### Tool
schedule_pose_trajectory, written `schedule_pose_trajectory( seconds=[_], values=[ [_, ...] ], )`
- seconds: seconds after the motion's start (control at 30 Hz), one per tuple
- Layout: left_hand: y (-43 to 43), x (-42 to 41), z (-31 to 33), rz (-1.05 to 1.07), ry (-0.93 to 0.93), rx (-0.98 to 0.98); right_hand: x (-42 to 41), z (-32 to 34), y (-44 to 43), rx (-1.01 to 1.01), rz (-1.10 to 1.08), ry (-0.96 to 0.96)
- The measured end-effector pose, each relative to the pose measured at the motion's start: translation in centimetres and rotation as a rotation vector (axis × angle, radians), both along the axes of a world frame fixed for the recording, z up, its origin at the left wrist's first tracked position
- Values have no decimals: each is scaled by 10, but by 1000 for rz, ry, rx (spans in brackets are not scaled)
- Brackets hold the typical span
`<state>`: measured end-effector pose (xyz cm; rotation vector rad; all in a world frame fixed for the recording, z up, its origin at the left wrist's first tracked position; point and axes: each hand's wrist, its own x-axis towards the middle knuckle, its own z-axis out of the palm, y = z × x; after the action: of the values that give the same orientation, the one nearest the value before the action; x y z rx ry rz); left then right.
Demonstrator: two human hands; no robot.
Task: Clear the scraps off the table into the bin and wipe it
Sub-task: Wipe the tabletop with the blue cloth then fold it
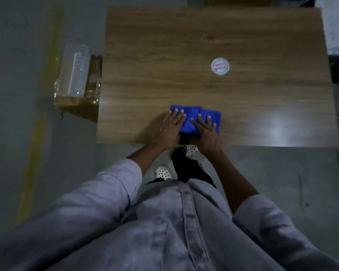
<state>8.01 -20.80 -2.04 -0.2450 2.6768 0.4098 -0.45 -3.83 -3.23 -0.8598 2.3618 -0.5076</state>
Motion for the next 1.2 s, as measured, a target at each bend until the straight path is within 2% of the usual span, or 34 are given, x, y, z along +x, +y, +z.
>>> schedule_pose_trajectory(
  seconds=[0.13, 0.23, 0.3, 0.37, 0.43, 0.47, 0.53, 0.6, 0.7, 0.77, 0.8, 0.87, 0.9, 0.97, 1.03, 1.13, 1.2],
  values=[
    [28, 68, 2, -100, 55, -42, 56, 17, 27, -39, 40, 4],
    [38, 97, 9, -151, -3, -66, 72, 33, 33, 118, 122, -44],
    [36, 109, 15, -157, -122, 55, 75, 45, 32, 205, 165, -65],
    [33, 118, 28, -130, -197, 224, 77, 56, 32, 169, 235, -131],
    [26, 122, 41, -17, -107, 343, 78, 73, 33, 83, 217, -138],
    [18, 117, 49, 40, 11, 357, 73, 82, 31, 10, 163, -114],
    [3, 98, 63, 93, 339, 313, 58, 100, 21, -118, 54, -4],
    [-13, 72, 80, 105, 547, 201, 43, 122, 6, -222, -10, 128],
    [-36, 41, 103, 94, 510, 6, 29, 148, -16, -395, -85, 286],
    [-47, 30, 104, 83, 362, -97, 27, 130, -20, -342, -96, 304],
    [-49, 28, 101, 116, 234, -122, 31, 111, -20, -221, -91, 282],
    [-49, 33, 81, 267, -20, -85, 44, 67, -14, 37, -47, 251],
    [-48, 38, 67, 366, -74, -57, 50, 51, -10, 90, -38, 226],
    [-48, 51, 35, 489, -18, -67, 57, 40, -4, 103, -86, 177],
    [-49, 63, 9, 501, 59, -50, 53, 38, -3, 79, -87, 204],
    [-51, 68, -11, 527, 217, -13, 33, 27, -19, -29, 101, 354],
    [-58, 62, -21, 544, 312, -6, 15, 10, -37, -68, 223, 334]
  ],
)
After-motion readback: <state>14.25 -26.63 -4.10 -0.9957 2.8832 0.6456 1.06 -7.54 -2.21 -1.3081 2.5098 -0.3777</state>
